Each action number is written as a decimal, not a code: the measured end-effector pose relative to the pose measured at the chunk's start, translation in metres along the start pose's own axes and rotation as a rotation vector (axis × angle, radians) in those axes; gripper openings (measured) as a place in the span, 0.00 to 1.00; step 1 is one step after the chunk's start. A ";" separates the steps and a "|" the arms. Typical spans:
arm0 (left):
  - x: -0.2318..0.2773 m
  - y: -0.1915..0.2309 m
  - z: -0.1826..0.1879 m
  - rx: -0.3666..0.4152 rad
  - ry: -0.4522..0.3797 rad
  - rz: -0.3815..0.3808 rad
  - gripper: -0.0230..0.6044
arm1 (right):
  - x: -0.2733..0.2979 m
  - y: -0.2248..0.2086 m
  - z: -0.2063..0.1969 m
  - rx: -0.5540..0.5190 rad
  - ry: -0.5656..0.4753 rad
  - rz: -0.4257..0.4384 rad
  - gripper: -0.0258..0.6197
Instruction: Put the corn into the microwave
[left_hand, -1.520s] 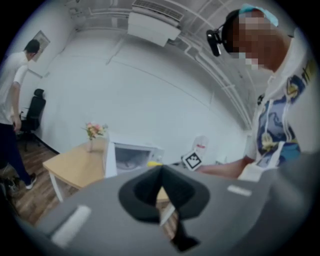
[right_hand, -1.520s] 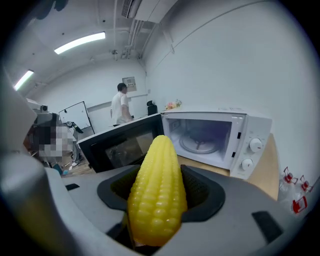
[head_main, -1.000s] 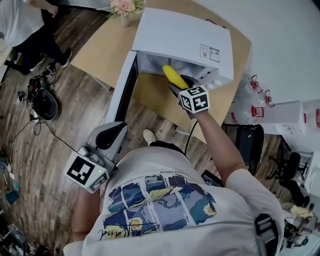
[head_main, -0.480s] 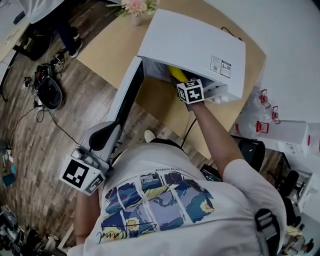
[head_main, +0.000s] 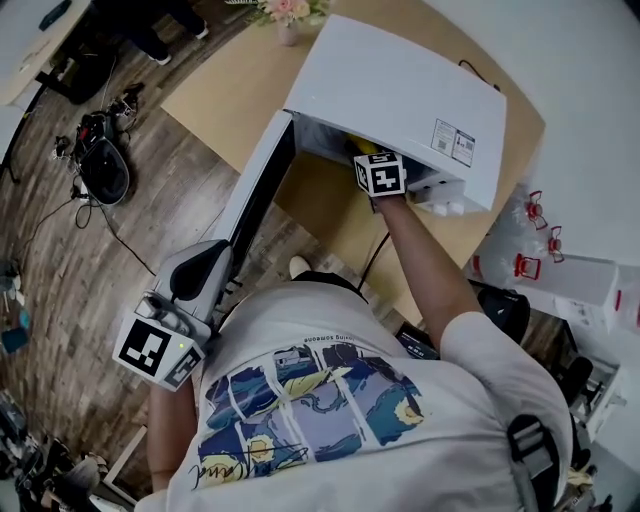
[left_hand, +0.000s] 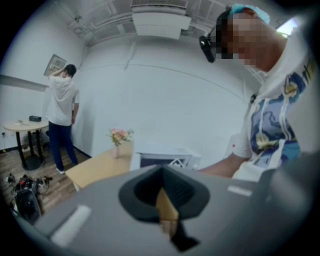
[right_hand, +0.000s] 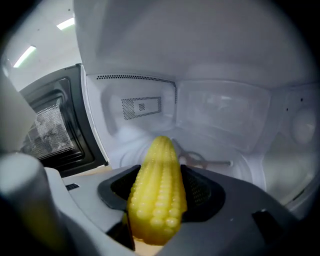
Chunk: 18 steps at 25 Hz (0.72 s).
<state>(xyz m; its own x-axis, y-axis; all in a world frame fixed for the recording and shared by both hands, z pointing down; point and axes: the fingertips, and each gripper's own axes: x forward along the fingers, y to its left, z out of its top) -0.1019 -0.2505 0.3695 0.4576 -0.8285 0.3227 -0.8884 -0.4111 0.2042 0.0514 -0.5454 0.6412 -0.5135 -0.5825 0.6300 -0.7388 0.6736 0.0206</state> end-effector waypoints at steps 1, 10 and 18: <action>-0.001 0.001 0.000 -0.003 -0.001 0.007 0.05 | 0.000 0.000 0.000 -0.004 0.006 -0.003 0.43; -0.005 0.004 -0.002 -0.023 0.008 0.029 0.05 | 0.002 0.002 0.000 0.008 0.057 -0.021 0.43; -0.005 0.001 -0.006 -0.027 0.019 0.009 0.05 | 0.000 -0.001 -0.001 0.015 0.053 -0.028 0.43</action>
<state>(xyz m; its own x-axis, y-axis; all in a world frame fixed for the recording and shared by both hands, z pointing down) -0.1046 -0.2448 0.3736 0.4504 -0.8246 0.3424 -0.8913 -0.3929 0.2263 0.0522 -0.5456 0.6418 -0.4694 -0.5759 0.6693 -0.7592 0.6503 0.0271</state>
